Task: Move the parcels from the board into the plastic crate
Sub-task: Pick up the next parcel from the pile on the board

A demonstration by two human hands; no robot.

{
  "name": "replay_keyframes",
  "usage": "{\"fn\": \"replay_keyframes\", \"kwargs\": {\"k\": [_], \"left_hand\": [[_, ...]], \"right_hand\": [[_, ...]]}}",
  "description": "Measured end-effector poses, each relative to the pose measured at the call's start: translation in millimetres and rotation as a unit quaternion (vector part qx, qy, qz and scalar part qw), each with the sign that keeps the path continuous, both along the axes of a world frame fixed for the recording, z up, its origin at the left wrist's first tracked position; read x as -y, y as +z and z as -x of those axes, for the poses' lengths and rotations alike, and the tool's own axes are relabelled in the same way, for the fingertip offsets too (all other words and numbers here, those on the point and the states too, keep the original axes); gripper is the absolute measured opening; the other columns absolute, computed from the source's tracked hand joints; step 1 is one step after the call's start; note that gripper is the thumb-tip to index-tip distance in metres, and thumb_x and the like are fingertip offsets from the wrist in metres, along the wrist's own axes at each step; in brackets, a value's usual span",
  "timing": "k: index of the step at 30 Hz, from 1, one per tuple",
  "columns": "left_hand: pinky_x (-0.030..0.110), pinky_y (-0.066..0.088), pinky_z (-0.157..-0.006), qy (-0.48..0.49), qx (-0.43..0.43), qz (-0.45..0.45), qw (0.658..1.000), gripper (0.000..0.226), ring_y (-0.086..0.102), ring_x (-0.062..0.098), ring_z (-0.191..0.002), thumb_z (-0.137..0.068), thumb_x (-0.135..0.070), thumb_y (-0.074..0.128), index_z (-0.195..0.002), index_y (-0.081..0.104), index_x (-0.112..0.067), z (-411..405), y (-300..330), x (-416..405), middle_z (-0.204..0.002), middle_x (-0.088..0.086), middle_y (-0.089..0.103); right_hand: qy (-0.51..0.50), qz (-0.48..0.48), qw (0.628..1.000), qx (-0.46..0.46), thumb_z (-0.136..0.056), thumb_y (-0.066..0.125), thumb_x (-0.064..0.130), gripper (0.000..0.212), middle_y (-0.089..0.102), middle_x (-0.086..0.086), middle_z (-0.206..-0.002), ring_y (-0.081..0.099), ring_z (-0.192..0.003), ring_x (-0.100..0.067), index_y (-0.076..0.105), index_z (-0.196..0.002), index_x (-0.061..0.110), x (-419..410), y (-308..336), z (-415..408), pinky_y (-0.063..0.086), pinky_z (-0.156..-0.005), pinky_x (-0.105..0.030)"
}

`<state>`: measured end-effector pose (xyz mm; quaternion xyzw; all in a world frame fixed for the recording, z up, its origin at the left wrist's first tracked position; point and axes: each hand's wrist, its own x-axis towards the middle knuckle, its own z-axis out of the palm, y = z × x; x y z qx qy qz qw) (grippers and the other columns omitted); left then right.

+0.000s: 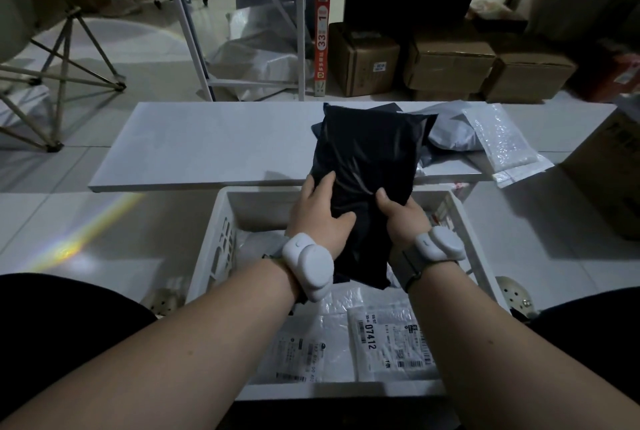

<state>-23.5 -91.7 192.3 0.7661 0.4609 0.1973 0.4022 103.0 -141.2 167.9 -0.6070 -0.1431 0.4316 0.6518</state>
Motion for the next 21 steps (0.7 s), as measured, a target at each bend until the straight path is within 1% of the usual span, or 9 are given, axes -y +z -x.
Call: {"fn": "replay_keyframes", "kwargs": {"k": [3,6,9,11,12,14,16,18,21], "left_hand": [[0.034,0.020,-0.119,0.014,0.038,0.008,0.999,0.074,0.017,0.017,-0.146,-0.088,-0.031,0.057,-0.150,0.016,-0.027,0,4,-1,-0.158,0.000,0.015],[0.034,0.031,-0.115,0.021,0.129,0.086,0.988,0.074,0.034,0.012,-0.138,-0.088,-0.036,0.059,-0.149,0.019,-0.027,2,12,-5,-0.150,-0.005,0.035],[0.009,0.045,-0.091,0.013,0.199,0.132,0.971,0.069,0.054,0.005,-0.116,-0.085,-0.041,0.062,-0.144,0.029,-0.026,9,13,-4,-0.130,-0.011,0.054],[0.000,0.044,-0.078,0.015,0.230,0.144,0.962,0.074,0.056,-0.001,-0.105,-0.078,-0.045,0.065,-0.141,0.033,-0.026,13,11,-4,-0.117,-0.016,0.057],[0.003,0.044,-0.083,0.017,0.238,0.152,0.959,0.084,0.056,0.002,-0.108,-0.070,-0.052,0.066,-0.142,0.033,-0.026,13,8,-5,-0.117,-0.017,0.057],[0.018,0.042,-0.098,0.021,0.253,0.163,0.954,0.110,0.054,0.006,-0.117,-0.050,-0.073,0.070,-0.143,0.032,-0.027,14,6,-6,-0.123,-0.015,0.057],[0.026,0.040,-0.103,0.029,0.275,0.178,0.944,0.126,0.054,0.008,-0.118,-0.036,-0.078,0.074,-0.141,0.034,-0.023,14,4,-9,-0.128,-0.008,0.057],[0.031,0.043,-0.104,0.049,0.296,0.202,0.932,0.114,0.056,0.017,-0.119,-0.043,-0.062,0.083,-0.137,0.040,-0.016,15,5,-11,-0.129,0.002,0.059],[0.039,0.048,-0.099,0.087,0.335,0.256,0.903,0.060,0.060,0.031,-0.114,-0.073,-0.021,0.078,-0.127,0.051,-0.012,17,5,-12,-0.119,0.013,0.064]], "right_hand": [[0.014,-0.033,0.999,-0.039,-0.094,0.057,0.025,0.029,0.072,-0.011,-0.106,0.070,-0.095,-0.030,0.062,-0.120,0.015,0,10,1,0.054,-0.089,-0.047],[0.066,-0.079,0.991,-0.084,-0.096,0.054,0.023,0.027,0.072,-0.014,-0.107,0.071,-0.094,-0.029,0.061,-0.120,0.014,4,19,7,0.058,-0.080,-0.040],[0.106,-0.108,0.984,-0.090,-0.094,0.054,0.025,0.035,0.065,-0.018,-0.119,0.064,-0.109,-0.032,0.057,-0.125,0.009,5,15,18,0.051,-0.094,-0.044],[0.126,-0.101,0.982,-0.093,-0.093,0.051,0.040,0.049,0.060,-0.017,-0.128,0.059,-0.117,-0.031,0.052,-0.131,0.010,5,10,23,0.047,-0.101,-0.044],[0.128,-0.088,0.983,-0.100,-0.094,0.044,0.048,0.056,0.058,-0.015,-0.132,0.057,-0.121,-0.029,0.050,-0.135,0.011,4,10,24,0.047,-0.099,-0.040],[0.120,-0.054,0.985,-0.108,-0.095,0.026,0.057,0.067,0.059,-0.008,-0.130,0.055,-0.121,-0.027,0.044,-0.141,0.011,3,8,20,0.046,-0.087,-0.032],[0.126,-0.041,0.986,-0.098,-0.095,0.021,0.060,0.068,0.064,-0.002,-0.121,0.058,-0.115,-0.021,0.051,-0.135,0.014,1,7,14,0.044,-0.082,-0.033],[0.138,-0.053,0.986,-0.080,-0.100,0.025,0.049,0.051,0.067,0.000,-0.110,0.061,-0.104,-0.018,0.062,-0.118,0.018,2,9,13,0.045,-0.078,-0.033],[0.139,-0.076,0.987,-0.039,-0.101,0.037,0.022,0.027,0.067,-0.002,-0.095,0.061,-0.087,-0.016,0.064,-0.104,0.018,3,15,11,0.047,-0.071,-0.030]]}}
